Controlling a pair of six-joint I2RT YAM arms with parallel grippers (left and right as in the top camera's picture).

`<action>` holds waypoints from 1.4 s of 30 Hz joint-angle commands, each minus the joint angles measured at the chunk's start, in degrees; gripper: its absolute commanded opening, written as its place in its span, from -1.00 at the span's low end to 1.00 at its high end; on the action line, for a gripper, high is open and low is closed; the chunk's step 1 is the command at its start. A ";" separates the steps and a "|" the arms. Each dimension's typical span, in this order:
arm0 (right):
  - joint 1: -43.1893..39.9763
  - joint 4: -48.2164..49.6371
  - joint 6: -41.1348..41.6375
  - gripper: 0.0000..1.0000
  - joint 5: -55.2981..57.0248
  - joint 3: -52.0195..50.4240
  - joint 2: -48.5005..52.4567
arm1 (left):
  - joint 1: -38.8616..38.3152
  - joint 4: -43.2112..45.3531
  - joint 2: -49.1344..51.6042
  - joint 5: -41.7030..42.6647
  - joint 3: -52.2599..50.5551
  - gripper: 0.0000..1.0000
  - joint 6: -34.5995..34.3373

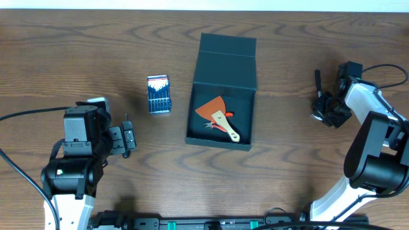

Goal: Pack container
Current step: 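Grasp the hammer near its head with the right gripper, lift, then carry the hammer into the box and lower it in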

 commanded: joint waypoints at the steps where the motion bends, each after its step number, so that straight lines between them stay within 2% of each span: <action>1: 0.74 -1.03 -4.42 -0.97 -0.26 -1.11 2.27 | -0.22 -0.15 -0.11 -0.04 1.29 0.97 -0.31; 5: 2.56 -2.47 -10.19 -0.97 -0.04 0.17 -1.60 | -0.22 -0.17 -0.11 -0.07 1.29 0.97 -0.31; 10: 7.13 -4.48 -21.27 -0.97 0.04 3.17 -10.03 | -0.22 -0.17 -0.11 -0.04 1.29 0.97 -0.31; 13: 10.19 -5.16 -24.30 -0.98 0.39 4.55 -15.45 | -0.22 -0.17 -0.11 -0.04 1.29 0.97 -0.31; 20: 19.82 -5.25 -34.99 -0.98 0.13 6.36 -26.49 | -0.22 -0.20 -0.11 -0.04 1.29 0.97 -0.31; 26: 29.16 -7.43 -47.25 -0.97 -6.05 6.36 -29.11 | -0.22 -0.20 -0.11 -0.04 1.29 0.97 -0.31; 34: 38.01 -8.85 -48.74 -0.97 -6.73 6.36 -26.43 | -0.22 -0.20 -0.11 -0.04 1.29 0.97 -0.33; 42: 40.11 -8.98 -45.05 -0.98 -6.71 6.34 -19.63 | -0.22 -0.22 -0.11 -0.04 1.29 0.97 -0.33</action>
